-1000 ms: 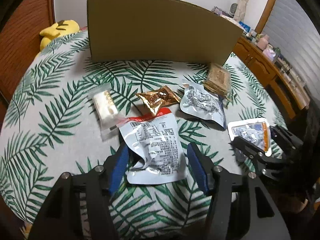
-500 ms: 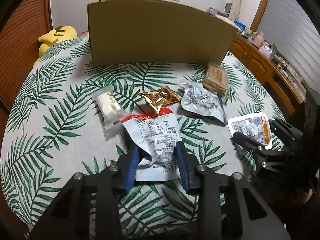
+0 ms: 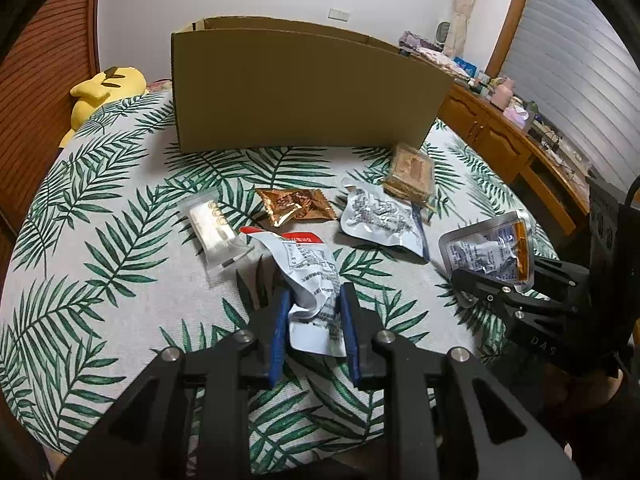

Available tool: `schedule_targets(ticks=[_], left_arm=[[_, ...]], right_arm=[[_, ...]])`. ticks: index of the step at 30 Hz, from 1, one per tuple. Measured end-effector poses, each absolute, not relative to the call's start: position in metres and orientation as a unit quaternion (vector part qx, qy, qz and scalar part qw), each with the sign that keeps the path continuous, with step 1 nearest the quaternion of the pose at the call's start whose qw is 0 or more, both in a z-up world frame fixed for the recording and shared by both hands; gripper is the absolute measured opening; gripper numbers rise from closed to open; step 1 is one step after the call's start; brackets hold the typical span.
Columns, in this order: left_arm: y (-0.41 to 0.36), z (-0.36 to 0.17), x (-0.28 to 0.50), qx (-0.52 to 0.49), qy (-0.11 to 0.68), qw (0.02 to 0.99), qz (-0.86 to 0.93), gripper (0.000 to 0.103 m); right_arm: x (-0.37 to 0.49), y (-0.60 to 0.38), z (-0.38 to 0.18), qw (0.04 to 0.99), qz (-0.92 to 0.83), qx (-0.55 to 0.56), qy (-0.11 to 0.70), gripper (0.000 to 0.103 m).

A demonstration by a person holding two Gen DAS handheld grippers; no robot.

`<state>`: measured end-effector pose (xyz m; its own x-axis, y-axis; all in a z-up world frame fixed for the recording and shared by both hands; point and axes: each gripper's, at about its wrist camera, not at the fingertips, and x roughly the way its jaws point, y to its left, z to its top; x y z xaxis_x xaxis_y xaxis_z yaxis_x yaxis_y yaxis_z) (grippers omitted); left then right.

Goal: Organize snacks
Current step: 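Close the left tool on the red-topped sachet while the right tool grips the orange-striped pouch, then lift both held sachets and carry them over the cardboard box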

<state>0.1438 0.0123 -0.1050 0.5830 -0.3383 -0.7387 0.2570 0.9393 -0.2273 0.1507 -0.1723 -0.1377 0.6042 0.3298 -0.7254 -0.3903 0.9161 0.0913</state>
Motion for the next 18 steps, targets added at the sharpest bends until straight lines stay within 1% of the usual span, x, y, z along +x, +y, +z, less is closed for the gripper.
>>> schedule_targets(ticks=[18], left_arm=[[0.014, -0.083, 0.136, -0.055, 0.383, 0.905, -0.177, 0.021]], right_arm=[[0.143, -0.181, -0.113, 0.911, 0.206, -0.019, 0.358, 0.018]])
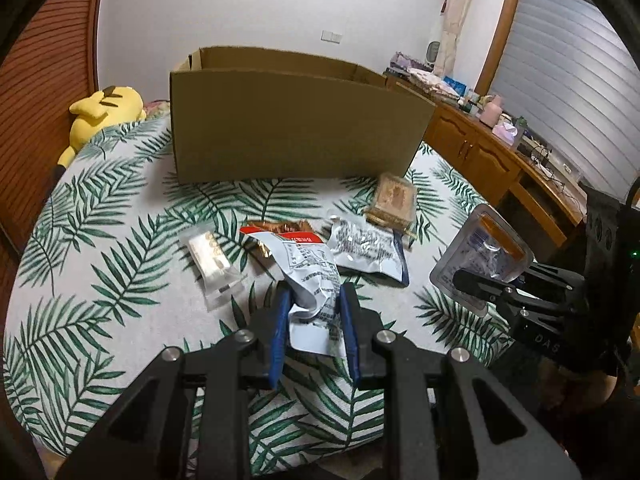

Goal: Organize snacks
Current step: 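Lift both held sachets and carry them over the cardboard box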

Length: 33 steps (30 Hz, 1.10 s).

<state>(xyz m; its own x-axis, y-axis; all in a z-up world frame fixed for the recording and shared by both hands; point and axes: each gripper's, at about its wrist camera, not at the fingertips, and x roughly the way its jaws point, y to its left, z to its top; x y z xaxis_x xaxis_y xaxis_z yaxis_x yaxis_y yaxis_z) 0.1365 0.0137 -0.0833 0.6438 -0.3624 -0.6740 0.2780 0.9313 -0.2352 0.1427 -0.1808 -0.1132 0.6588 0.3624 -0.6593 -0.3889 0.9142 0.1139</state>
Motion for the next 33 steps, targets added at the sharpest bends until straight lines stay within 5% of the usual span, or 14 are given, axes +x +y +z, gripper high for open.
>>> schedule_targets(ticks=[33], left_arm=[[0.059, -0.004, 0.176, -0.084, 0.282, 0.940, -0.175, 0.021]], right_arm=[[0.165, -0.226, -0.062, 0.930, 0.169, 0.006, 0.325, 0.018]])
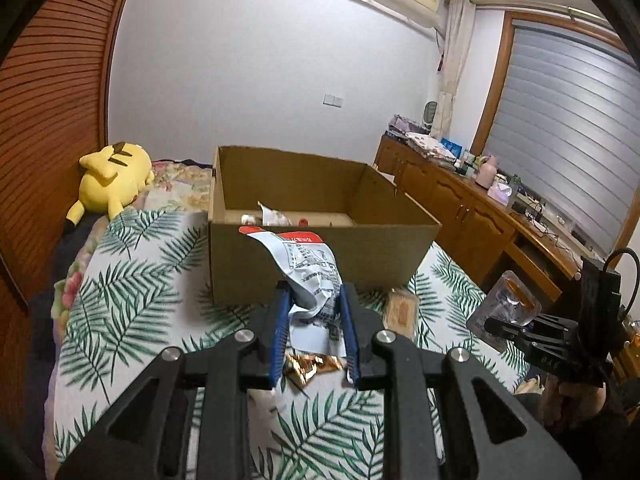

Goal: Organize snacks
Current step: 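Lift both held sachets and carry them over the cardboard box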

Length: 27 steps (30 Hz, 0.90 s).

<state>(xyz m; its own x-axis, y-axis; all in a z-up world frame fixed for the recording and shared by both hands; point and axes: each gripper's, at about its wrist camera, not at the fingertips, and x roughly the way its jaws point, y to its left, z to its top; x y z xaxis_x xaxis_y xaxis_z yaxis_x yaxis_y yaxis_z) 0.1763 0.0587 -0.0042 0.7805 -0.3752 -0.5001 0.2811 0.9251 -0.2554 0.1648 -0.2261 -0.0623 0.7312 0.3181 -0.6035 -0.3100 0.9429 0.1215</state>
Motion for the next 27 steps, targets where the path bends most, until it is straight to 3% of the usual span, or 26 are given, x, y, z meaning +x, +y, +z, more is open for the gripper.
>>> schedule_targets(ticks=[27], left_arm=[[0.069, 0.036, 0.316, -0.054, 0.225, 0.951, -0.204, 0.021]], right_arm=[[0.273, -0.198, 0.013, 0.942, 0.217, -0.058, 0.250, 0.018]])
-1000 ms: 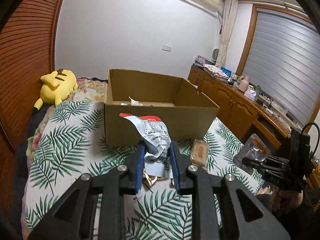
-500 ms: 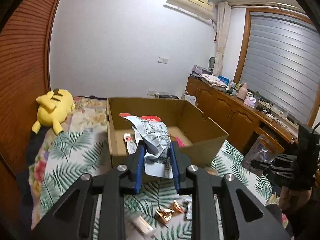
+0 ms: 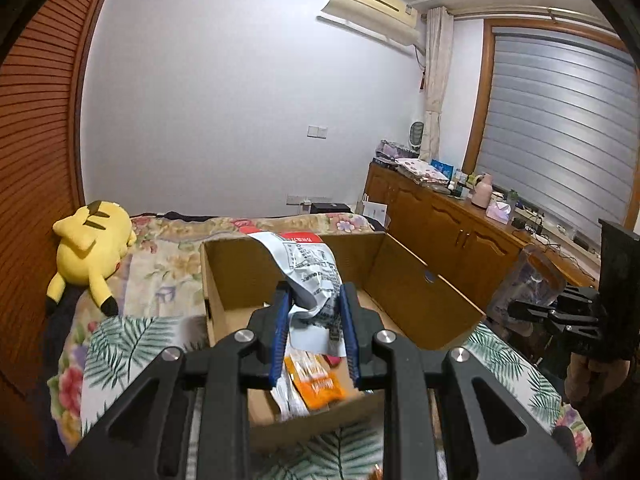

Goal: Organize snacks
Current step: 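Lift both held sachets and carry them over the cardboard box, then open both tools to drop the sachets into the box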

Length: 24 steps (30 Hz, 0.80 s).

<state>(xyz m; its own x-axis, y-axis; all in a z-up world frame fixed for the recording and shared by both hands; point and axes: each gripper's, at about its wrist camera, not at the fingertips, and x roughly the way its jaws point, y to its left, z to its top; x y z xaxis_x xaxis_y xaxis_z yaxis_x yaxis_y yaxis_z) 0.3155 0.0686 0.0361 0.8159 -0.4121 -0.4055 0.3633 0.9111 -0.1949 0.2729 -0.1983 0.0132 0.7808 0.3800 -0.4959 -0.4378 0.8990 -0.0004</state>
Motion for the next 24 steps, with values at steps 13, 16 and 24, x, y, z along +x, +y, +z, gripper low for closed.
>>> schedule_targets(ticks=[13, 16, 24], left_arm=[[0.043, 0.008, 0.403, 0.000, 0.291, 0.935, -0.202, 0.022], [0.039, 0.005, 0.413, 0.007, 0.310, 0.928, -0.205, 0.022], [0.023, 0.002, 0.426, 0.034, 0.367, 0.906, -0.209, 0.022]], right_arm=[[0.383, -0.180, -0.018, 0.913, 0.282, -0.091, 0.282, 0.018], [0.393, -0.179, -0.024, 0.903, 0.294, -0.088, 0.299, 0.018], [0.401, -0.172, -0.039, 0.879, 0.316, -0.095, 0.345, 0.019]])
